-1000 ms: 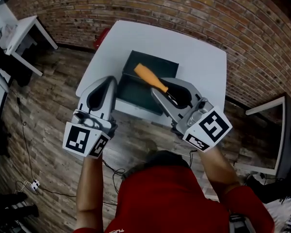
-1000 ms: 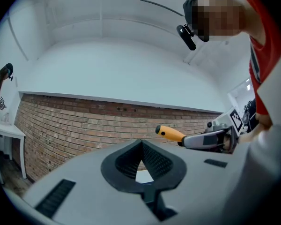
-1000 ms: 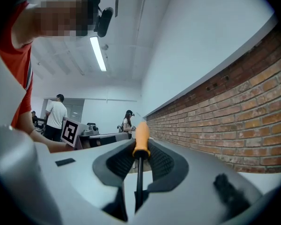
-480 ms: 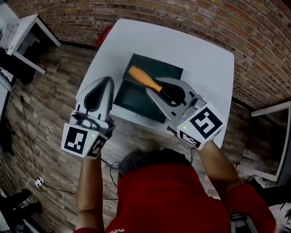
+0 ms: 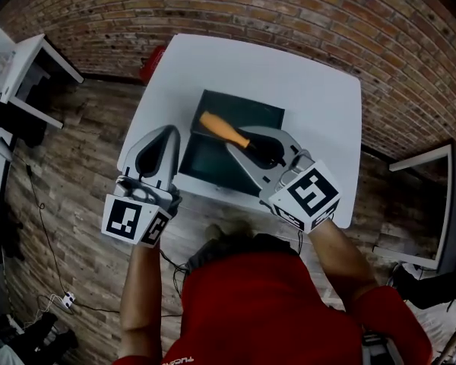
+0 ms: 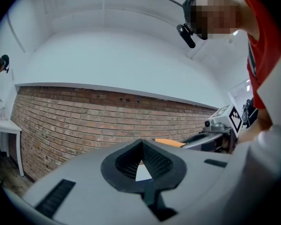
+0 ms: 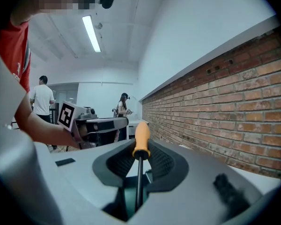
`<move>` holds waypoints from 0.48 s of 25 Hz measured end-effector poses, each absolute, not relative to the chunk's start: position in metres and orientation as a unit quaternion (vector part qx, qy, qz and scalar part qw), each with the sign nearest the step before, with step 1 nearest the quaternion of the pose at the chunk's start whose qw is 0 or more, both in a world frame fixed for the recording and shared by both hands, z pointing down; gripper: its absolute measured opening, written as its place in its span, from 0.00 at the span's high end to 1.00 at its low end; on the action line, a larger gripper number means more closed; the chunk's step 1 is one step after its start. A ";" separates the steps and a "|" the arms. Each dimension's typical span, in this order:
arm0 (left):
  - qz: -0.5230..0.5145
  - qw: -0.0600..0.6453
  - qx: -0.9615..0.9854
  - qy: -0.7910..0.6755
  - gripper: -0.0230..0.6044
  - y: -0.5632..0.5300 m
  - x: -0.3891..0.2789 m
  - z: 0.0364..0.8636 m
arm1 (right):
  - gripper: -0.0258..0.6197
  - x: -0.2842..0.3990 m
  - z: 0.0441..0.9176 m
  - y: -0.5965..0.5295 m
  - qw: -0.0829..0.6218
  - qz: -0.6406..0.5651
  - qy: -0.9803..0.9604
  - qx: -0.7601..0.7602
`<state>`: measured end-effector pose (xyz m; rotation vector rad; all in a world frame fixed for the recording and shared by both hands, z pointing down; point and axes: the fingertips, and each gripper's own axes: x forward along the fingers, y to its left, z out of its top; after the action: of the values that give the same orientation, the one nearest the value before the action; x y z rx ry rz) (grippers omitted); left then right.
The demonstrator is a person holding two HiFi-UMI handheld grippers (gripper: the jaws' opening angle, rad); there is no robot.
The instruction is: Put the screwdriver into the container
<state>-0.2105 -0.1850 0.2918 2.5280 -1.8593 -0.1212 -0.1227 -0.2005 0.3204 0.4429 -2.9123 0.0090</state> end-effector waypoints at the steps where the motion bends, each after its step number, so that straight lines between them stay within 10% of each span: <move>1: -0.038 0.002 0.807 -0.589 0.94 -0.186 -0.211 0.294 | 0.82 -0.123 0.322 -0.201 0.101 0.002 -0.983 0.153; 12: -0.029 0.017 0.820 -0.571 0.94 -0.190 -0.213 0.316 | 0.82 -0.129 0.351 -0.201 0.137 0.006 -0.976 0.167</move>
<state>-0.2130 -0.1902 0.3161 2.5501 -1.7753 -0.0915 -0.1292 -0.2012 0.3513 0.4824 -2.8260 0.0180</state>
